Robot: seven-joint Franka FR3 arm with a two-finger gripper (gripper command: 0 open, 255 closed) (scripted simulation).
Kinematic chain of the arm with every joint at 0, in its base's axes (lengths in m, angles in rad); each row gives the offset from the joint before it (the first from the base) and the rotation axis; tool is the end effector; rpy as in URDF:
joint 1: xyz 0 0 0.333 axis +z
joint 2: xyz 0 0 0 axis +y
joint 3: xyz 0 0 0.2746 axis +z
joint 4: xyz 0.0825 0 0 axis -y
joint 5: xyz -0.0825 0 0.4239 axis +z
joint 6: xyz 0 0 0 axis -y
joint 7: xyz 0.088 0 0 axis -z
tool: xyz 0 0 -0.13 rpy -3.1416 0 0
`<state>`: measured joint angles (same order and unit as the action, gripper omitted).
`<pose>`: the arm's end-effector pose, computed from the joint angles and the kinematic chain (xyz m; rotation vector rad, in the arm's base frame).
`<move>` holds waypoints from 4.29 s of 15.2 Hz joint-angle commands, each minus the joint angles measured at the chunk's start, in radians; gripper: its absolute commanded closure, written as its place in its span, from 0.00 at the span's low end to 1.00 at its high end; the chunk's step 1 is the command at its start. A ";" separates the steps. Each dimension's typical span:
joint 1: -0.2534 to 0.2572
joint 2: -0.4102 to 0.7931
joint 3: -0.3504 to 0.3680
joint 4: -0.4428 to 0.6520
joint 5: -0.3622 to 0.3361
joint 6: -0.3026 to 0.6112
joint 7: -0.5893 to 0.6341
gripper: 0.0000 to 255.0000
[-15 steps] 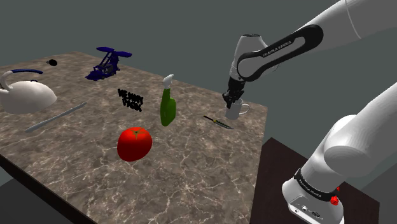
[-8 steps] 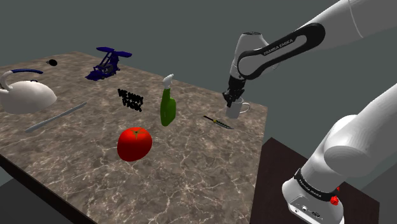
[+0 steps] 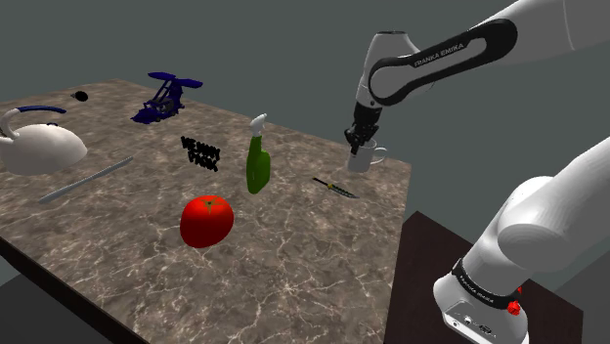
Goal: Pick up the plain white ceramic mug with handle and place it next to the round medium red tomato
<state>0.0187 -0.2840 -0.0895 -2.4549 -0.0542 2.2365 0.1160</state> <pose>0.4938 -0.0356 0.3239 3.1138 -0.2370 0.1021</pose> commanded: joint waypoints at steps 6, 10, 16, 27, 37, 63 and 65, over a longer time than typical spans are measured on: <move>0.001 -0.043 0.003 0.058 0.000 -0.102 0.000 1.00; 0.001 -0.061 0.005 0.097 0.001 -0.158 0.000 1.00; 0.002 -0.080 0.007 0.162 0.002 -0.242 -0.002 1.00; 0.020 -0.117 0.045 0.242 0.013 -0.361 0.044 1.00; 0.114 -0.173 0.224 0.199 0.077 -0.379 0.285 1.00; 0.302 0.222 0.721 0.612 0.026 -0.426 0.994 1.00; 0.325 0.290 0.755 0.679 -0.017 -0.441 1.061 1.00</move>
<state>0.3348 -0.0320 0.6492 -1.8161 -0.0472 1.8067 1.1421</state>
